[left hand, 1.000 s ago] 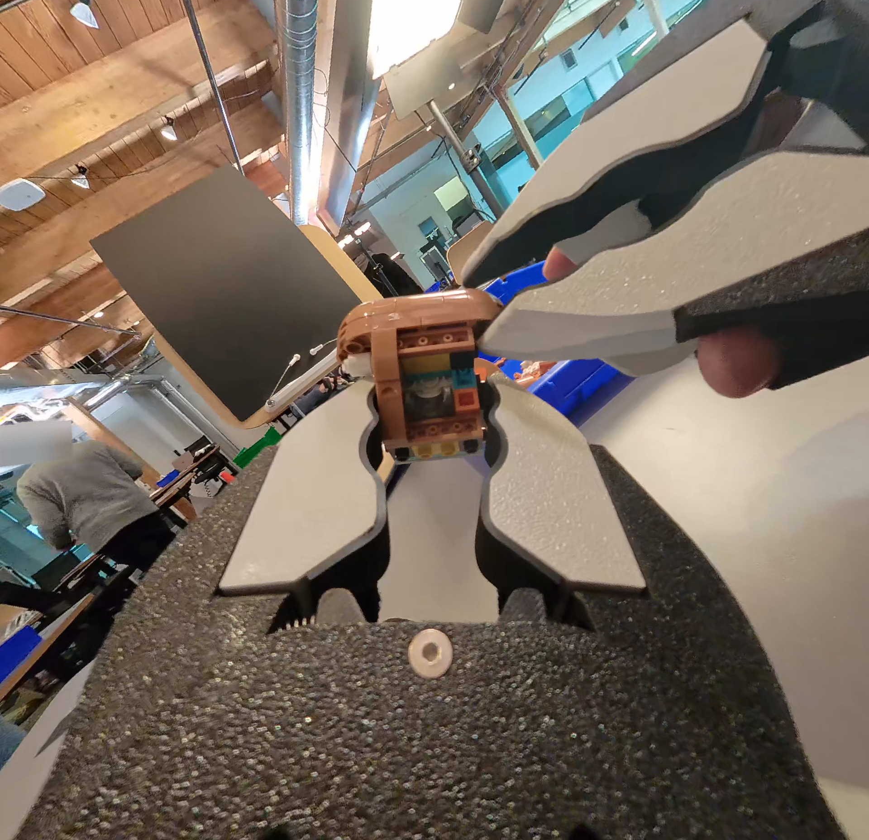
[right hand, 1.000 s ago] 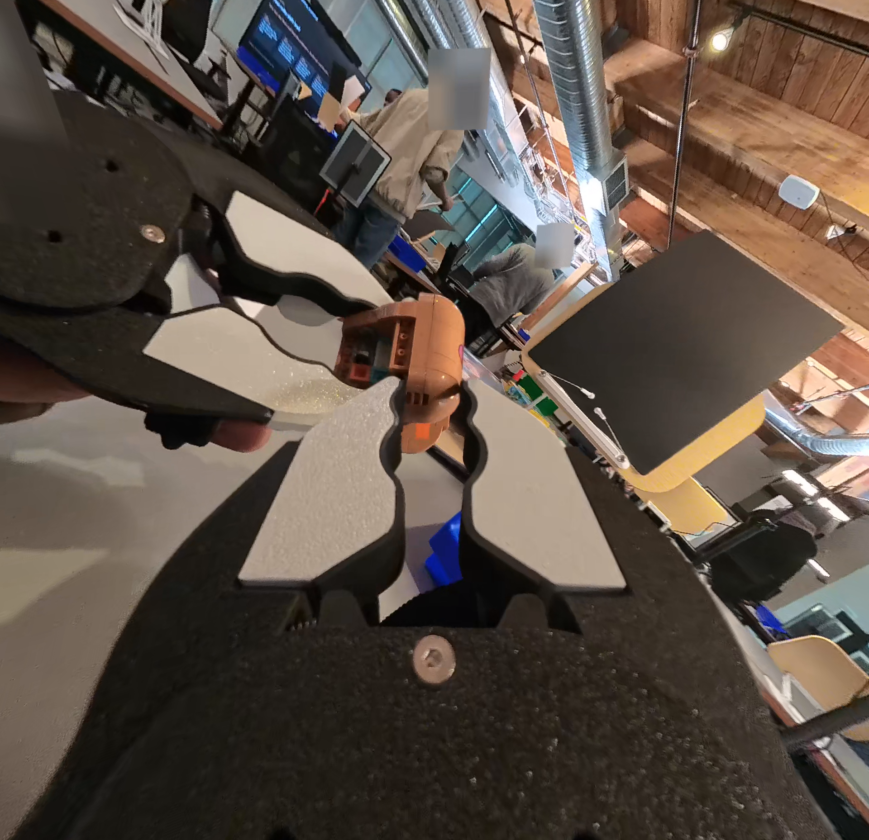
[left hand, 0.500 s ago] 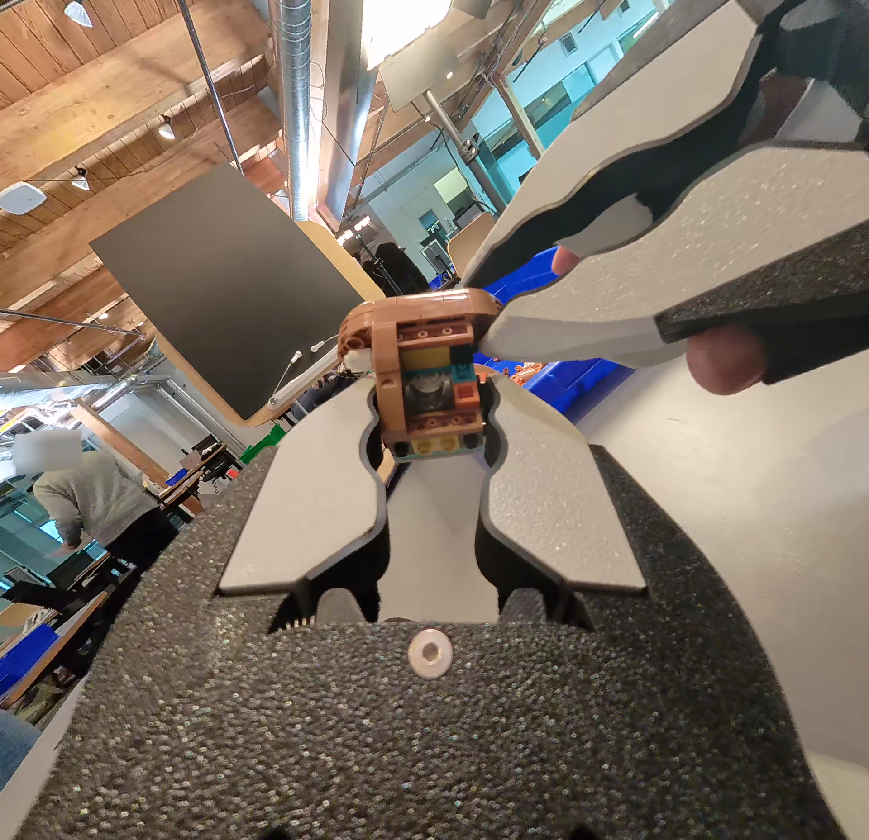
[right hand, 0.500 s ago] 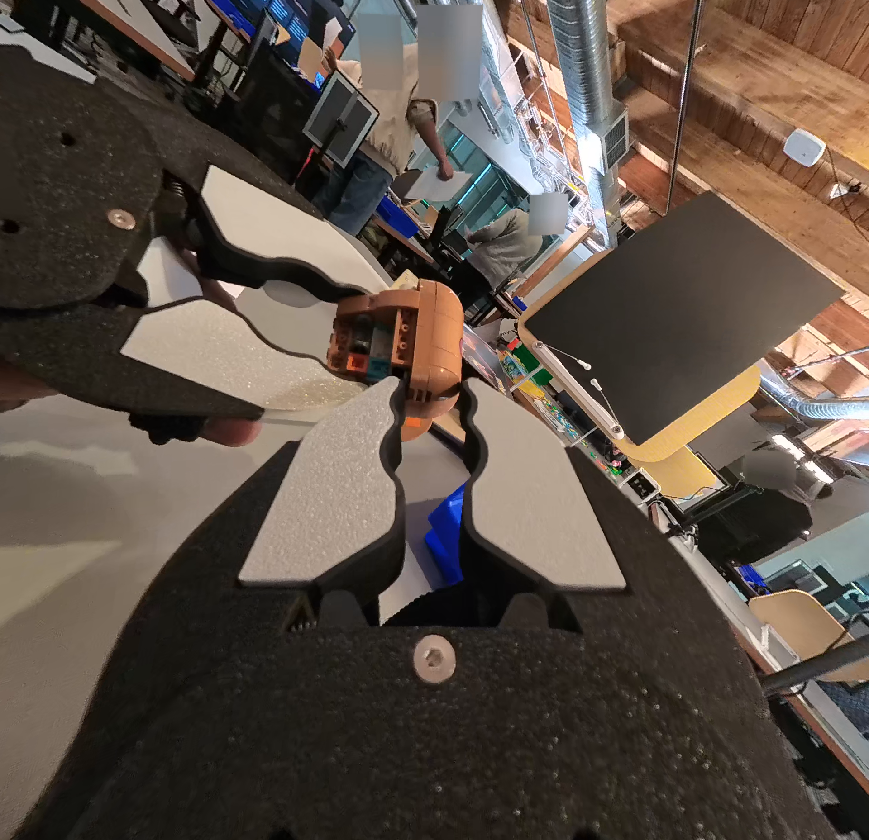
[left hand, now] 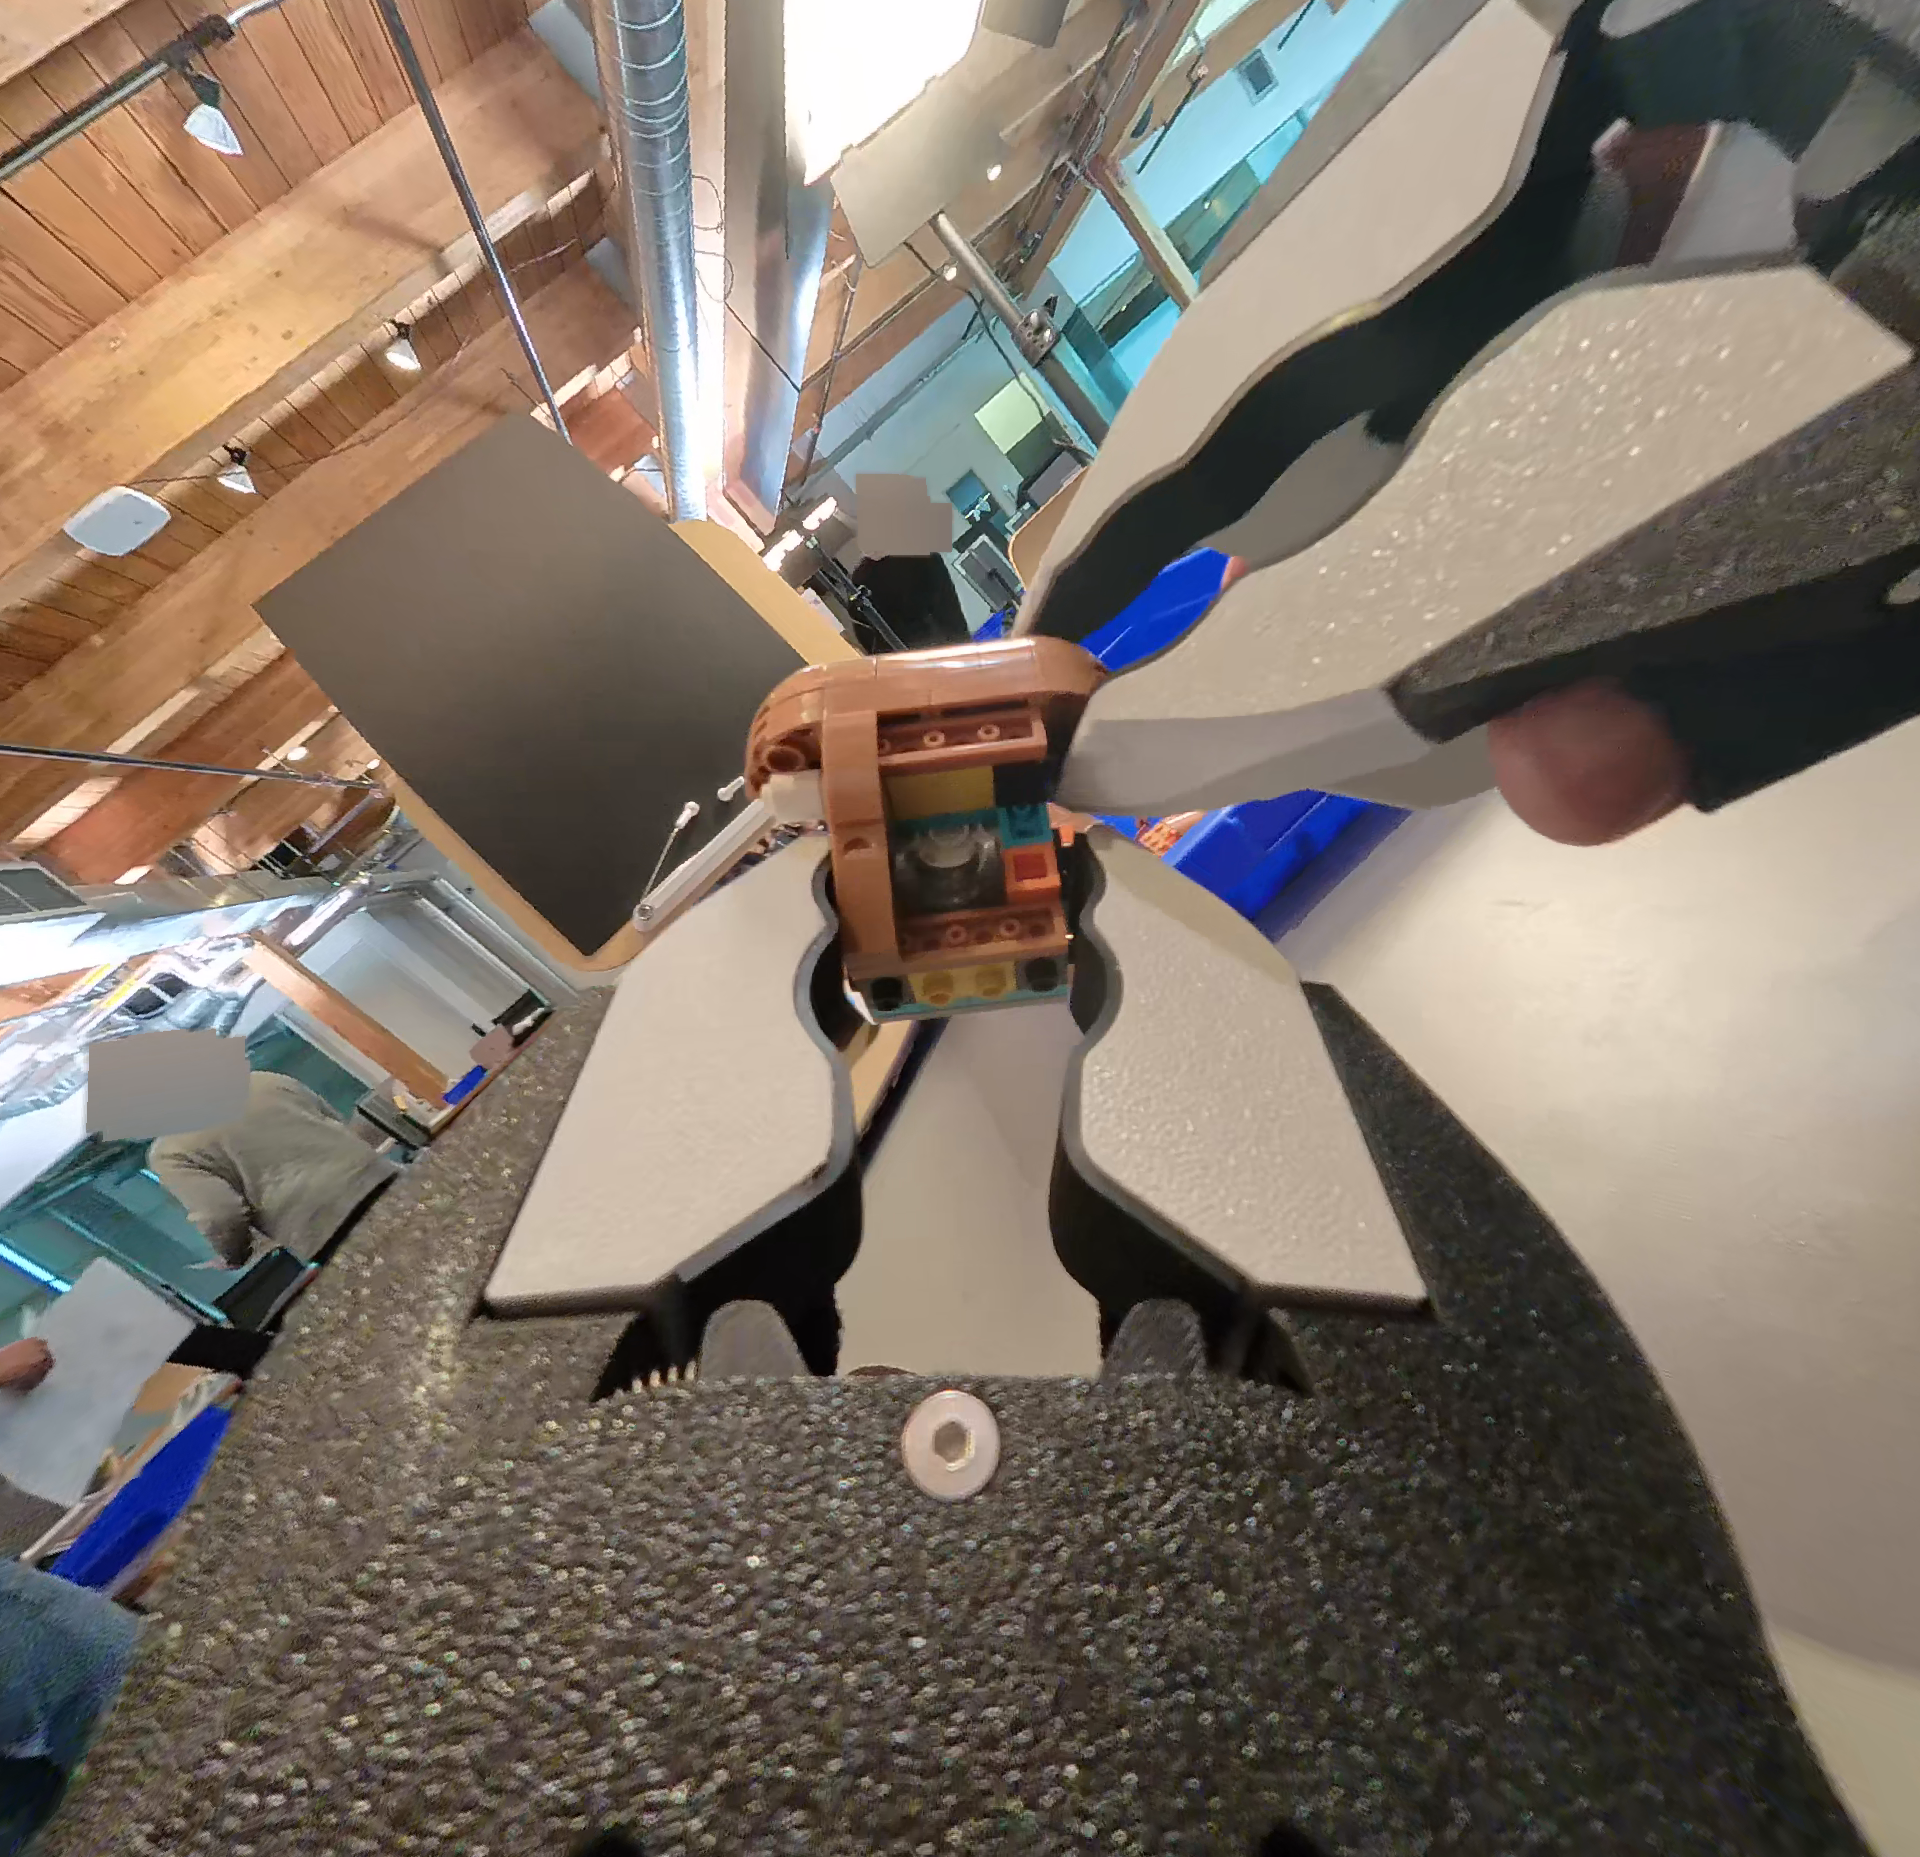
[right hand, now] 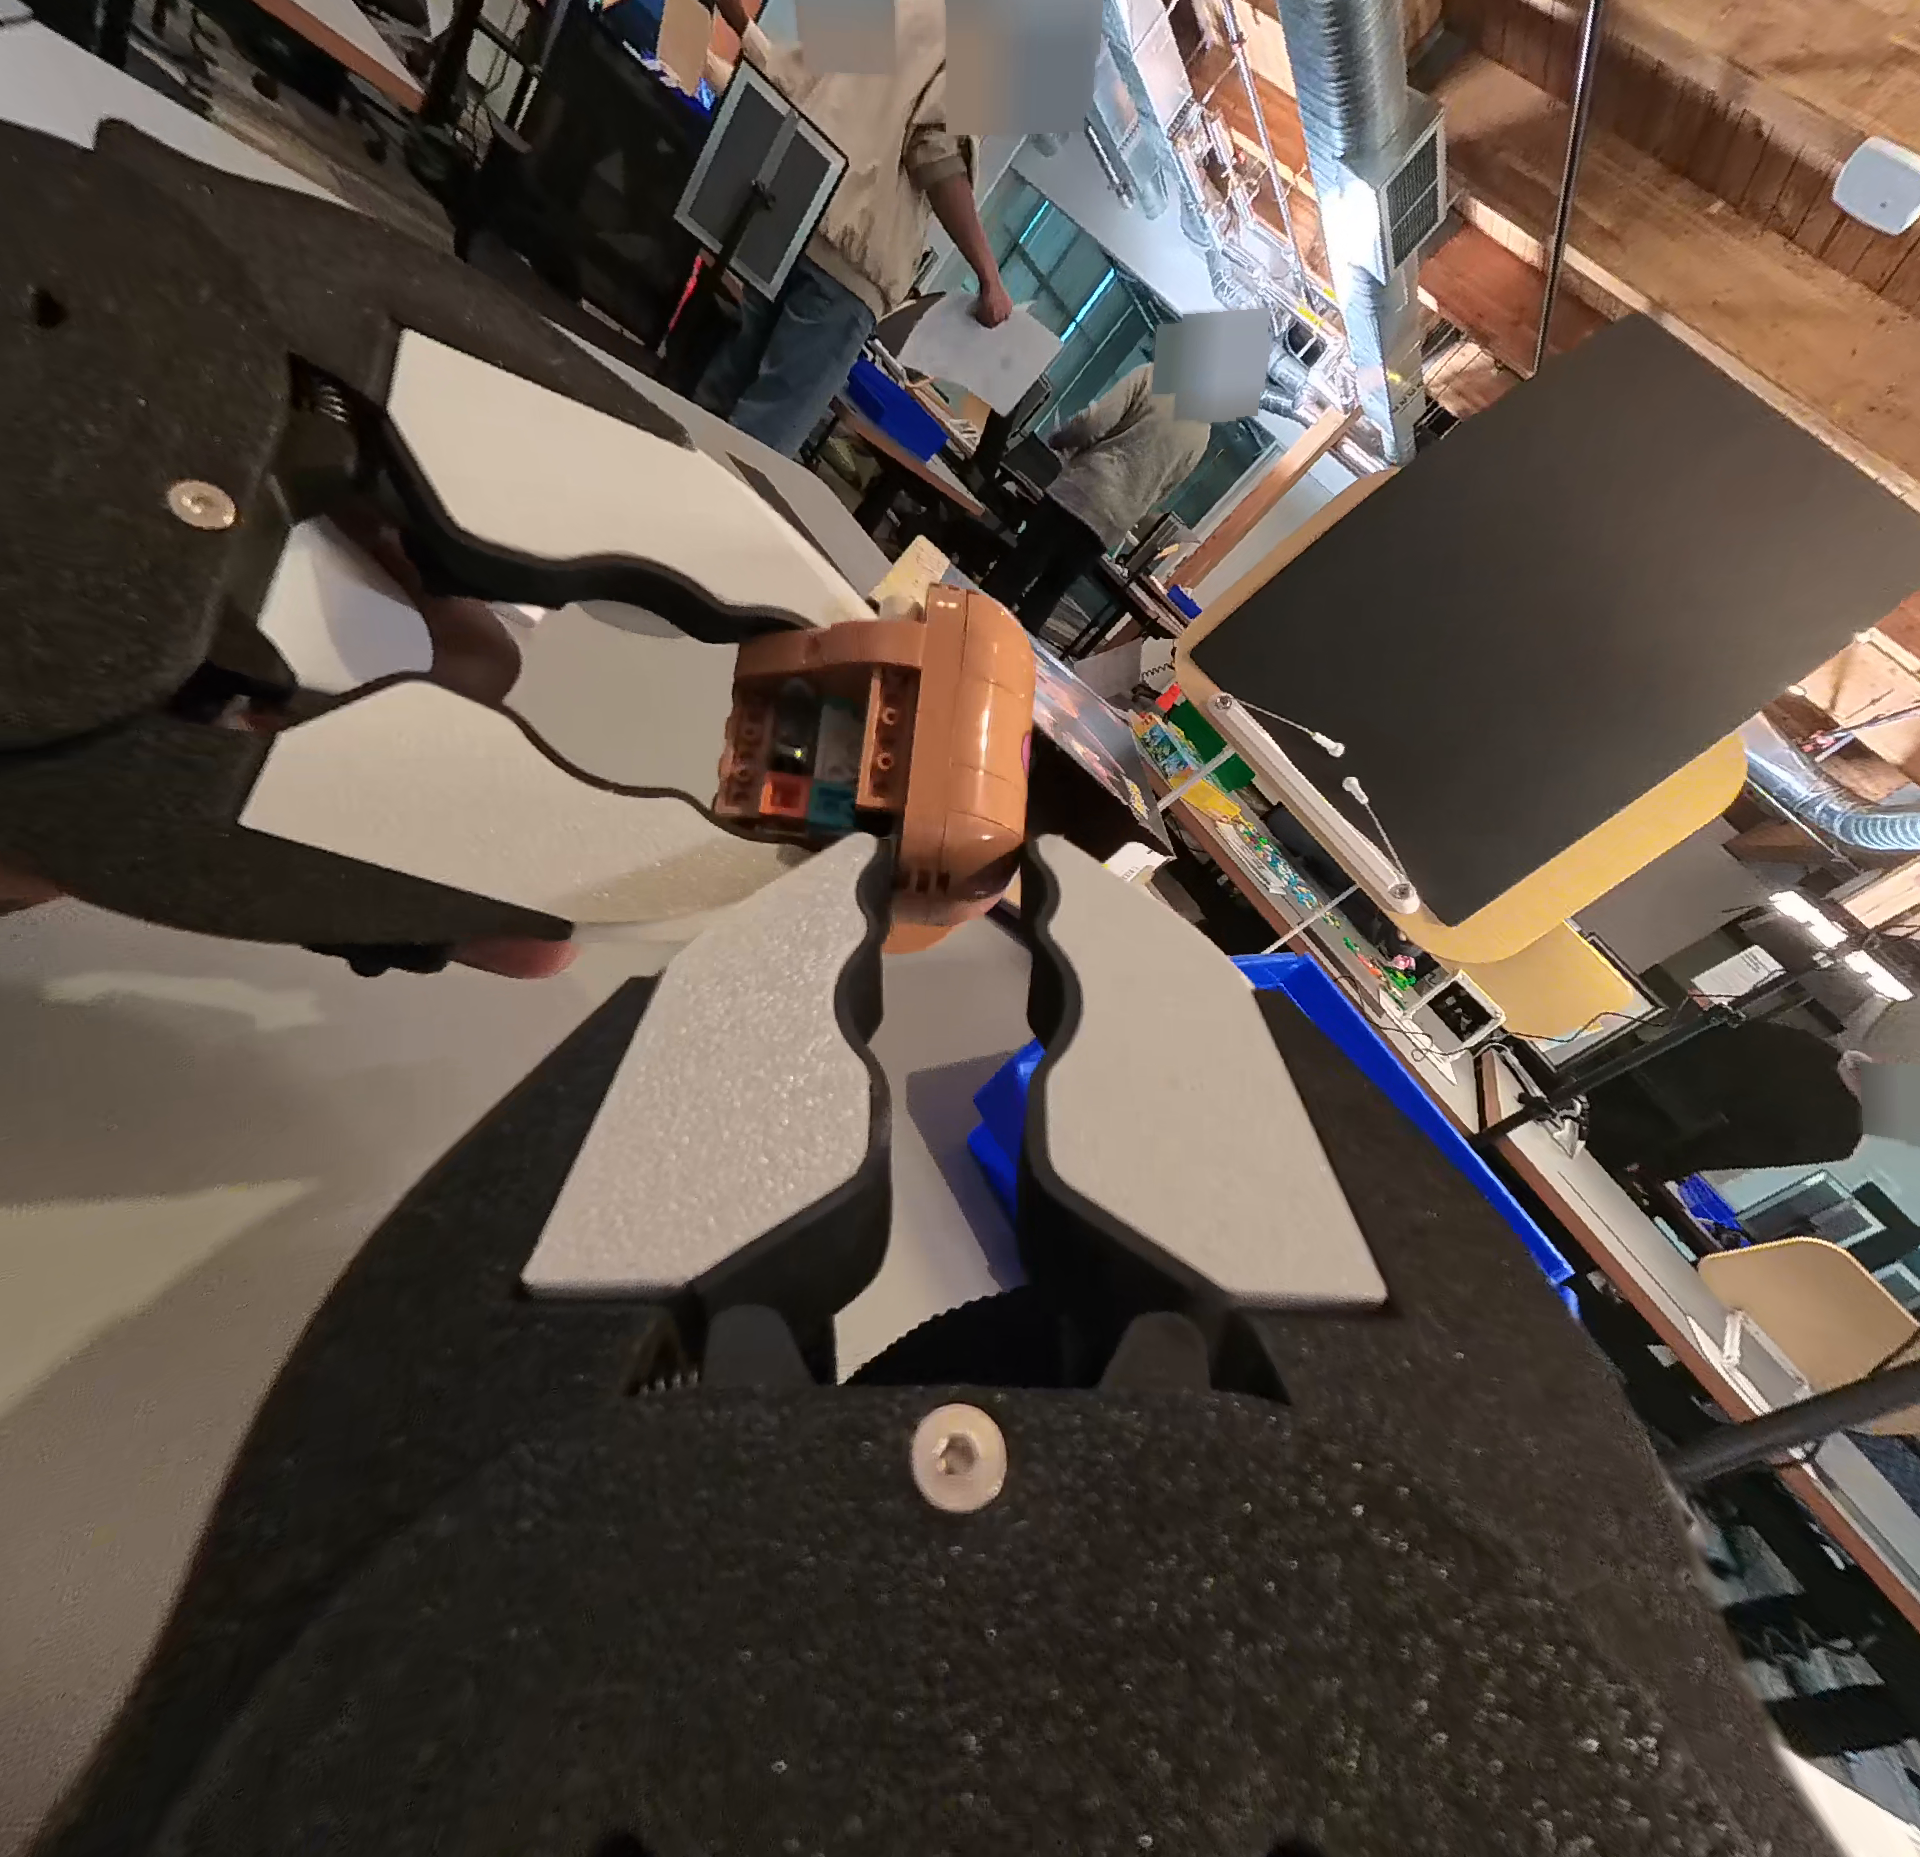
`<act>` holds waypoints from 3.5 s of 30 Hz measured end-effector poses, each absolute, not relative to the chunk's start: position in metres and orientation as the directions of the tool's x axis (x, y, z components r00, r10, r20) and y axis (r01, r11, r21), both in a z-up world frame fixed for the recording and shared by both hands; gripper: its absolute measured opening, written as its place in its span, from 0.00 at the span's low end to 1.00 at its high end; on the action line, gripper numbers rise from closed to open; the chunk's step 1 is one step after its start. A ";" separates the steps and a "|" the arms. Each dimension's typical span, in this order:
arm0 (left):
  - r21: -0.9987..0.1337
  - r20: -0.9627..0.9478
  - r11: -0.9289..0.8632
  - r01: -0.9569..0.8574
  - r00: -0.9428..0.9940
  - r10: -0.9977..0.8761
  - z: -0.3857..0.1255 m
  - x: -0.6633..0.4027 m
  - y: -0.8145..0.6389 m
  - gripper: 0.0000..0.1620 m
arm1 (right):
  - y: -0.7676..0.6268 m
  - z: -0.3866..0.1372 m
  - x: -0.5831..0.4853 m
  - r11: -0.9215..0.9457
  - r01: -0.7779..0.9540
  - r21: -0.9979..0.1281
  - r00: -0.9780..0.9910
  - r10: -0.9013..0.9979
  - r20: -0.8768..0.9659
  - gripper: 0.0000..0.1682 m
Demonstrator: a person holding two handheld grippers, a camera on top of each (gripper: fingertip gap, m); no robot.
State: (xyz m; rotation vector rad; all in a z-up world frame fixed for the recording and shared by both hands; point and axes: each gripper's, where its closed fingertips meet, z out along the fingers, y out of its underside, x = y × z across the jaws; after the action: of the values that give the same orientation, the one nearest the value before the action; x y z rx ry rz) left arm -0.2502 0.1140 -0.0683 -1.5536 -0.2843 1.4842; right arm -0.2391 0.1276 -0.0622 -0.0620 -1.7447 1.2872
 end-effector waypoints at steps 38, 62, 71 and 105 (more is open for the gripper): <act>-0.783 -0.599 -0.386 -0.488 0.423 0.680 -0.067 -0.233 0.131 0.24 | 0.140 -0.065 -0.229 0.275 -0.282 -0.919 -0.850 0.372 0.373 0.14; -0.823 -0.550 -0.325 -0.465 0.513 0.659 -0.069 -0.230 0.133 0.24 | 0.143 -0.069 -0.226 0.187 -0.194 -0.963 -0.927 0.285 0.242 0.14; -0.840 -0.530 -0.315 -0.442 0.548 0.647 -0.073 -0.231 0.133 0.24 | 0.143 -0.073 -0.227 0.197 -0.196 -0.961 -0.929 0.277 0.246 0.15; -0.913 -0.235 -0.407 -0.031 0.856 0.461 -0.136 -0.238 0.128 0.24 | 0.132 -0.102 -0.238 0.420 -0.353 -0.836 -0.855 0.218 0.470 0.11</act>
State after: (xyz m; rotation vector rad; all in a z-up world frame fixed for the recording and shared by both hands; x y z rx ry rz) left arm -0.2379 0.1284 -0.1356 -1.9255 -0.3183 0.5564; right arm -0.2385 0.1325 -0.1023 0.1139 -2.1598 1.4501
